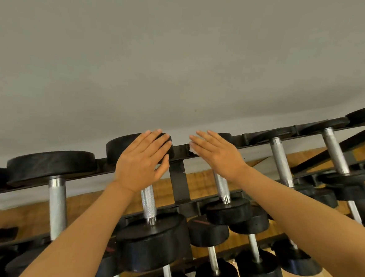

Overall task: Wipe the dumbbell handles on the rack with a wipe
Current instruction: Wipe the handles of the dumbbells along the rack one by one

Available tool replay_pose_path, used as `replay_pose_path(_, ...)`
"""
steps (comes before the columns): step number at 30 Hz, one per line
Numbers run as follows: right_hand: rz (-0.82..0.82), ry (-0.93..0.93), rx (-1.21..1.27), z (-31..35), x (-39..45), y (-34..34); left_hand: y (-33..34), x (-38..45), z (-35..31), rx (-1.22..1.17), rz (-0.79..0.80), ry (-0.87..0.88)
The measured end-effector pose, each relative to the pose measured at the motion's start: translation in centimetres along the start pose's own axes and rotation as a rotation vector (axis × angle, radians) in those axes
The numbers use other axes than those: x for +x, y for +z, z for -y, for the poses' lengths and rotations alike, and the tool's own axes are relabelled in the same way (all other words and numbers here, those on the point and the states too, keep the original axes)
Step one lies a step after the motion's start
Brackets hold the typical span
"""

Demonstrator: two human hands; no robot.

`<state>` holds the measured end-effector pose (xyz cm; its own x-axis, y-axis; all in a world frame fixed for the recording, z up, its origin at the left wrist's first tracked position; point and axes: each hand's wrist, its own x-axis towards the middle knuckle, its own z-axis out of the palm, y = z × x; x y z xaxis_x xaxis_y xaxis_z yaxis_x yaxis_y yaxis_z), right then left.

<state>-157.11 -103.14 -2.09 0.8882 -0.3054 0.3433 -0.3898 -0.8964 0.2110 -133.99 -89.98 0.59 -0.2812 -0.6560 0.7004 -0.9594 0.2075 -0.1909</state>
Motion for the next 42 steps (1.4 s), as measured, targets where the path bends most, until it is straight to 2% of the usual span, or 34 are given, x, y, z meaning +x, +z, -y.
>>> replay_pose_path(2, -0.057, 0.104, 0.156, -1.1, -1.7, -0.5, 0.0, 0.1, 0.0, -0.015, -0.017, -0.001)
replay_pose_path(3, -0.062, 0.219, 0.289, -1.2, -2.5, -0.8, 0.0, 0.1, 0.0, -0.019, -0.026, -0.005)
replay_pose_path(5, -0.089, 0.538, 0.625, 0.0, -3.2, -1.4, 0.0, 0.0, 0.0, -0.02, -0.036, -0.011)
replay_pose_path(7, -0.224, 0.872, 0.872, 1.9, -2.3, -1.4, 0.1, 0.0, 0.0, -0.022, -0.04, -0.008)
replay_pose_path(9, -0.362, 1.084, 0.906, 3.4, -0.5, -1.4, 0.3, 0.0, 0.1, -0.019, -0.05, -0.005)
replay_pose_path(11, -0.408, 1.175, 0.842, 4.5, 1.2, -1.2, 0.5, 0.0, 0.1, -0.018, -0.064, -0.013)
replay_pose_path(15, -0.353, 1.077, 0.653, 4.9, 1.3, -0.9, 0.7, 0.0, 0.0, -0.019, -0.077, -0.024)
replay_pose_path(20, -0.086, 0.701, 0.437, 4.0, 0.3, -1.7, 0.5, -0.1, 0.0, -0.01, -0.05, -0.032)
replay_pose_path(22, -0.039, 0.636, 0.418, 3.9, 0.1, -1.7, 0.4, -0.1, -0.1, -0.01, -0.028, -0.047)
replay_pose_path(27, -0.134, 0.52, 0.504, 3.1, -0.8, -2.9, -0.6, 0.2, -0.4, -0.002, 0.123, -0.079)
replay_pose_path(33, -0.192, 0.438, 0.445, 0.0, -4.3, -4.2, -1.3, 2.0, -4.4, 0.046, 0.332, -0.251)
replay_pose_path(42, -0.209, 0.282, 0.456, -8.4, -11.9, -7.3, 0.4, 6.8, -14.6, -0.052, 0.425, -0.458)
